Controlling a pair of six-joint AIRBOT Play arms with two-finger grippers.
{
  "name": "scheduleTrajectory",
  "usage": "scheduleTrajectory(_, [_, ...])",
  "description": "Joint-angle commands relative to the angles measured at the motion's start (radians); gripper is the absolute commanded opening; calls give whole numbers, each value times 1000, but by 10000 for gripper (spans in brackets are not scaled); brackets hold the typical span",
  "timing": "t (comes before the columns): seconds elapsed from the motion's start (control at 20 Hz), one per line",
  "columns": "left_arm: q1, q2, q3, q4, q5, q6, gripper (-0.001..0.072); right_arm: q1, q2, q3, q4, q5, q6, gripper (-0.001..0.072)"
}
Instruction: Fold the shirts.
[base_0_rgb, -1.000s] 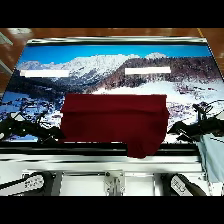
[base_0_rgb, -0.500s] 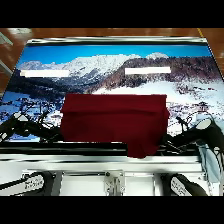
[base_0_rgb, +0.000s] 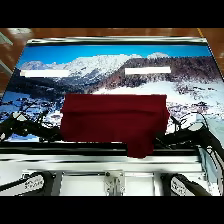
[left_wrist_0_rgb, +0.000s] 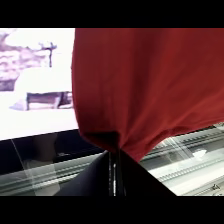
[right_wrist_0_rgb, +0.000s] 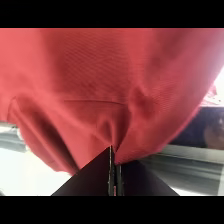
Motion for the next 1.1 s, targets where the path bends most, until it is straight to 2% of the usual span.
scheduleTrajectory(0.0, [0,31,31,-18,21,37,38,2,32,64,67,68,-144,60])
scheduleTrajectory(0.1, [0,60,107,-29,35,27,38,2,75,175,66,73,-129,60])
scheduleTrajectory(0.2, [-1,60,201,-45,50,25,38,3,77,296,77,-11,-8,59])
scheduleTrajectory(0.25, [-3,52,249,-59,84,23,38,3,54,352,99,-41,16,59])
scheduleTrajectory(0.4, [-35,-30,388,-71,187,-62,38,3,-101,539,108,-37,42,59])
scheduleTrajectory(0.6, [-106,-217,611,-70,186,-113,39,3,-296,713,176,-49,53,60])
scheduleTrajectory(0.85, [-151,-429,774,-70,182,-225,39,3,-463,761,178,-74,73,61])
scheduleTrajectory(0.9, [-152,-453,775,-70,180,-254,54,3,-488,761,179,-79,72,101])
scheduleTrajectory(0.95, [-151,-469,775,-70,169,-264,199,3,-506,761,179,-87,70,313])
scheduleTrajectory(1.0, [-148,-477,775,-69,146,-264,541,2,-511,761,179,-95,45,601])
scheduleTrajectory(1.05, [-138,-476,776,-63,107,-263,704,-4,-505,767,178,-84,-12,693])
